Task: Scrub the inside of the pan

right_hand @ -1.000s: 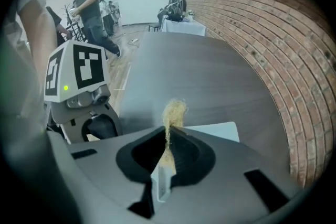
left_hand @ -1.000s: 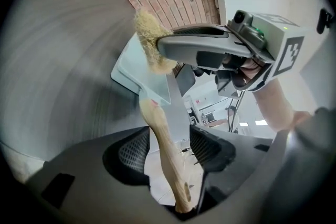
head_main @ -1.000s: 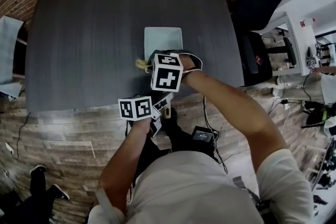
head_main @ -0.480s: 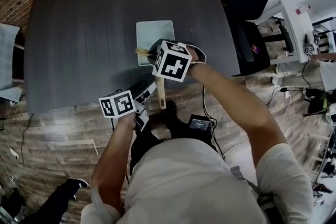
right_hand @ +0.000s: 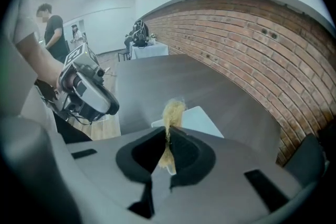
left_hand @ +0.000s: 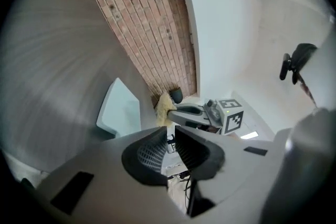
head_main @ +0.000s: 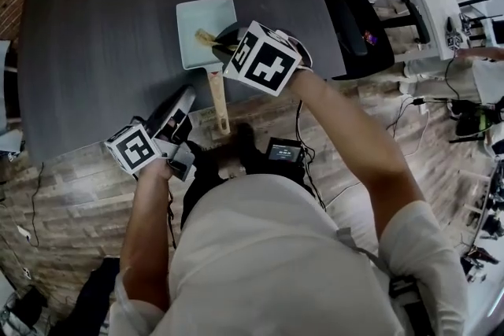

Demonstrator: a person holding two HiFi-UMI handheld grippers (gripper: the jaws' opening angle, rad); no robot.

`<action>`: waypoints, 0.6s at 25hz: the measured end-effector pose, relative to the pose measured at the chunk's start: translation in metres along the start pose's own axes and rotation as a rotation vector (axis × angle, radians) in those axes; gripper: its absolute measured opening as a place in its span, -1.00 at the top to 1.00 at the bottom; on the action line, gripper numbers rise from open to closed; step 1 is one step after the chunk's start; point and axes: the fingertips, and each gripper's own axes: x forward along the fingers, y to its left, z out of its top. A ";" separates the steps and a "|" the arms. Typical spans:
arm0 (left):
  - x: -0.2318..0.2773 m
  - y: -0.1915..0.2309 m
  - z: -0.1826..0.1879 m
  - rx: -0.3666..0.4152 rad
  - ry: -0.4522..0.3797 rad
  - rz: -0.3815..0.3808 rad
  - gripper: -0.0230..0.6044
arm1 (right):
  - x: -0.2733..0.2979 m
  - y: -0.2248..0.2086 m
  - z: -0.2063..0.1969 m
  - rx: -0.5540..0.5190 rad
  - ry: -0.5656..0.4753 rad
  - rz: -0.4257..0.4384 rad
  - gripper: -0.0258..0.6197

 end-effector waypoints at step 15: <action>-0.023 -0.072 0.020 0.175 -0.063 -0.132 0.88 | -0.066 0.008 -0.029 0.311 -0.179 -0.094 0.82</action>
